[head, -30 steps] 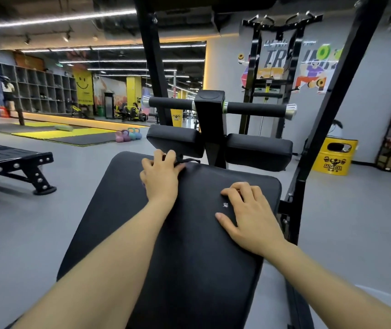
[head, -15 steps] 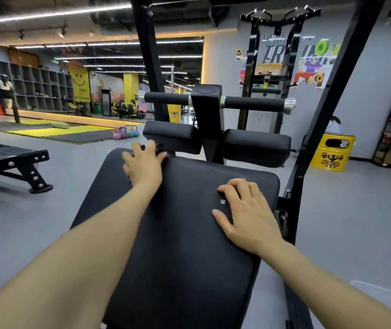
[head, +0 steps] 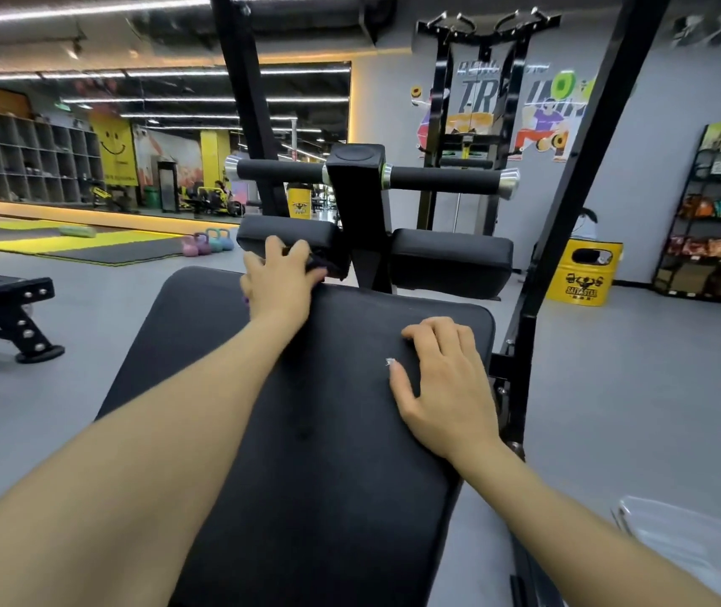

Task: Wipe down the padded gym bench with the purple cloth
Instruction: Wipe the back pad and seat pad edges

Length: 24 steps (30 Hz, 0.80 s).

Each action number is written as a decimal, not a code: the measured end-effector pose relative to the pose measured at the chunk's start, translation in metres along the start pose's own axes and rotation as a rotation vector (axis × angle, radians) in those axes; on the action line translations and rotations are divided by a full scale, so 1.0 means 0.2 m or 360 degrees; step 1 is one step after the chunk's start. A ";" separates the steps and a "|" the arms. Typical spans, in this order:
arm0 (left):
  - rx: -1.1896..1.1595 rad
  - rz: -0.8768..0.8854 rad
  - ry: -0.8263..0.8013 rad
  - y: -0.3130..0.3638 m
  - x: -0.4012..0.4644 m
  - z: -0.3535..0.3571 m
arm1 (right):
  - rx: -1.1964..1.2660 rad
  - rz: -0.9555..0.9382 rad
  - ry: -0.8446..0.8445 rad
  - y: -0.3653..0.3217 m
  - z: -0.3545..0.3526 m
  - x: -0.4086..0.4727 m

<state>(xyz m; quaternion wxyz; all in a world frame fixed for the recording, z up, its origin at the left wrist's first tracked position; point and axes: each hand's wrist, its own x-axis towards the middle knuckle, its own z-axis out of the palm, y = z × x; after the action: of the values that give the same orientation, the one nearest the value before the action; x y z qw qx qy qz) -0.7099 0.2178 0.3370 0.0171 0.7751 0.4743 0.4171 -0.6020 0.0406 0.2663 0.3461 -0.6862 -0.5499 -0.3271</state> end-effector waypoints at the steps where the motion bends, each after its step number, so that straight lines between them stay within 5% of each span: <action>1: -0.0001 0.0009 0.0017 0.01 -0.02 0.00 | -0.0015 0.0034 0.0038 -0.01 0.00 0.00; 4: -0.0073 0.0123 -0.0007 0.11 -0.10 0.01 | -0.0054 0.0155 0.0154 0.01 0.02 -0.01; 10: -0.0304 0.0772 -0.0190 0.35 -0.36 0.03 | 0.0265 0.0621 0.0419 0.02 -0.01 0.02; 18: -0.0124 0.0168 -0.0054 0.27 -0.23 0.03 | 0.0460 0.0734 0.0295 0.13 -0.02 0.08; 24: -0.0250 0.0632 -0.0148 0.46 -0.45 0.04 | 0.0559 0.0752 0.0375 0.15 -0.01 0.05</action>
<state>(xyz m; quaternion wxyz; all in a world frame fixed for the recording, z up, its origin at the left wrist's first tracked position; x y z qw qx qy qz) -0.6553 0.1032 0.3141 0.0167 0.8679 0.2771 0.4118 -0.5714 0.0400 0.2712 0.5870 -0.6821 -0.3795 -0.2148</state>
